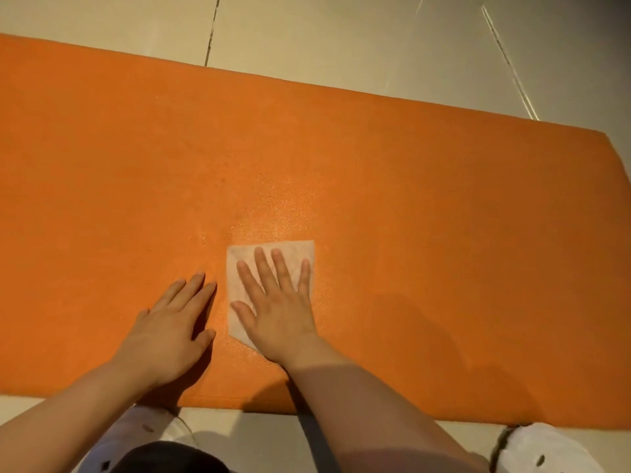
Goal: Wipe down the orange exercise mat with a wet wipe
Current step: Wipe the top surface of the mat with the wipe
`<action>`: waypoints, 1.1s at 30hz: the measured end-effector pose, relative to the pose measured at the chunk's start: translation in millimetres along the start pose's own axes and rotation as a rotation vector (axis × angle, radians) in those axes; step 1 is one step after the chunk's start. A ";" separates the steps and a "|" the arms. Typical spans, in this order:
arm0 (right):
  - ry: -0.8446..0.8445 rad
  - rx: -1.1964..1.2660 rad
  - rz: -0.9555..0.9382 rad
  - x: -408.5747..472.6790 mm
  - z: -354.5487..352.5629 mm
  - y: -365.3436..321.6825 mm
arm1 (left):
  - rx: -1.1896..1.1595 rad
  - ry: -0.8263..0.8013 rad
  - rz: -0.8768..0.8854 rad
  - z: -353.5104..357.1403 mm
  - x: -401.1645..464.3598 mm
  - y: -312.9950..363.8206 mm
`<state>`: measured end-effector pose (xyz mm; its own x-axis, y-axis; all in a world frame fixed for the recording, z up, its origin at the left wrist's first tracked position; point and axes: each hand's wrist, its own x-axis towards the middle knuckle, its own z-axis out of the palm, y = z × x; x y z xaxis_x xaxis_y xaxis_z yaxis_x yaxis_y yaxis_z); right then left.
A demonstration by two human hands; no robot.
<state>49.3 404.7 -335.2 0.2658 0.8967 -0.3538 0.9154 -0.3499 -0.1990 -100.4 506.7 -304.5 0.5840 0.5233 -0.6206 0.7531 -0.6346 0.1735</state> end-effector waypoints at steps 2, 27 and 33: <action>0.009 -0.001 -0.042 -6.1 3.5 8.1 | 0.029 -0.030 -0.007 2.0 -6.2 -2.4; 0.068 0.082 0.004 -61.1 39.2 -46.8 | -0.096 0.062 -0.100 25.7 -44.7 9.0; 0.210 0.039 0.164 -96.7 50.5 52.8 | -0.137 0.122 -0.104 32.2 -45.4 16.2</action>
<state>56.6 285.8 -357.7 0.4699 0.8626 -0.1874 0.8440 -0.5012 -0.1909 -124.4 454.3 -298.2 0.5268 0.6524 -0.5448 0.8407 -0.4945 0.2208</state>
